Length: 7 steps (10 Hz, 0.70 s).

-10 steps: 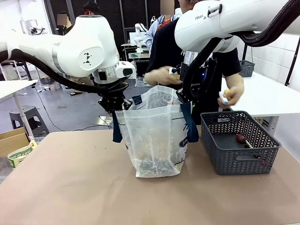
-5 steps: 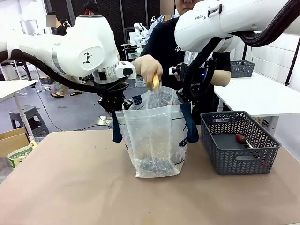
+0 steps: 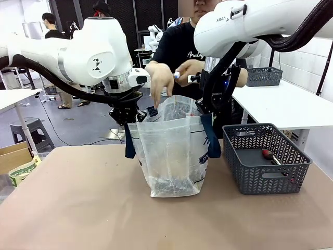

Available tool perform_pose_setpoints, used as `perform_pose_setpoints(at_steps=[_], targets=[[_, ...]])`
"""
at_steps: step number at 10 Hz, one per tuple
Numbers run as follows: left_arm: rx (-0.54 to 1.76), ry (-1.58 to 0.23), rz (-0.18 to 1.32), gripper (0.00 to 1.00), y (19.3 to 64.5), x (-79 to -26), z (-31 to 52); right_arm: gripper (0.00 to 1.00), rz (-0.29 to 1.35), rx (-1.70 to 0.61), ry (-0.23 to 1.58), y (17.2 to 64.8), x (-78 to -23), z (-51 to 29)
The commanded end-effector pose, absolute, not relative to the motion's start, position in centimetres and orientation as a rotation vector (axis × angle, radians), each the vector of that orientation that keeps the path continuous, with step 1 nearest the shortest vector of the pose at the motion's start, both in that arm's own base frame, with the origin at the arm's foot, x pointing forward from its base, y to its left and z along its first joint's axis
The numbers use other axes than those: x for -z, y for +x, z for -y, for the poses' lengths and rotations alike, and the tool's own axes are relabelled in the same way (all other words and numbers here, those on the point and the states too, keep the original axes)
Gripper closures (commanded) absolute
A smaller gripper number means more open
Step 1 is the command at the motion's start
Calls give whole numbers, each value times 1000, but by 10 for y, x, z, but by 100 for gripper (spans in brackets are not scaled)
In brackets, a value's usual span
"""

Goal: Transfer purchased items from the store into the shopping bag.
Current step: Move the Reusable shopping bag to the right side of the table.

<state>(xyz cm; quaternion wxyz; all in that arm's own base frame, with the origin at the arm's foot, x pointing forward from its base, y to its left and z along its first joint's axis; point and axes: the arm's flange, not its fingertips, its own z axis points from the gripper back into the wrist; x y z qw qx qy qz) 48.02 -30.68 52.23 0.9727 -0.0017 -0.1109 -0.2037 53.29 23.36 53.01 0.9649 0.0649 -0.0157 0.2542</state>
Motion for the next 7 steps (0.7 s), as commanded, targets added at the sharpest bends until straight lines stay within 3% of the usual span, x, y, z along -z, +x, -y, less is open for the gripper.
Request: perform_pose_setpoints(at_steps=[1,7], targets=[[407,-3,224,100,479,-522,306,100,31,-514,131,533,-530,-233],[407,-3,224,100,479,-522,306,100,31,-514,131,533,-530,-233]])
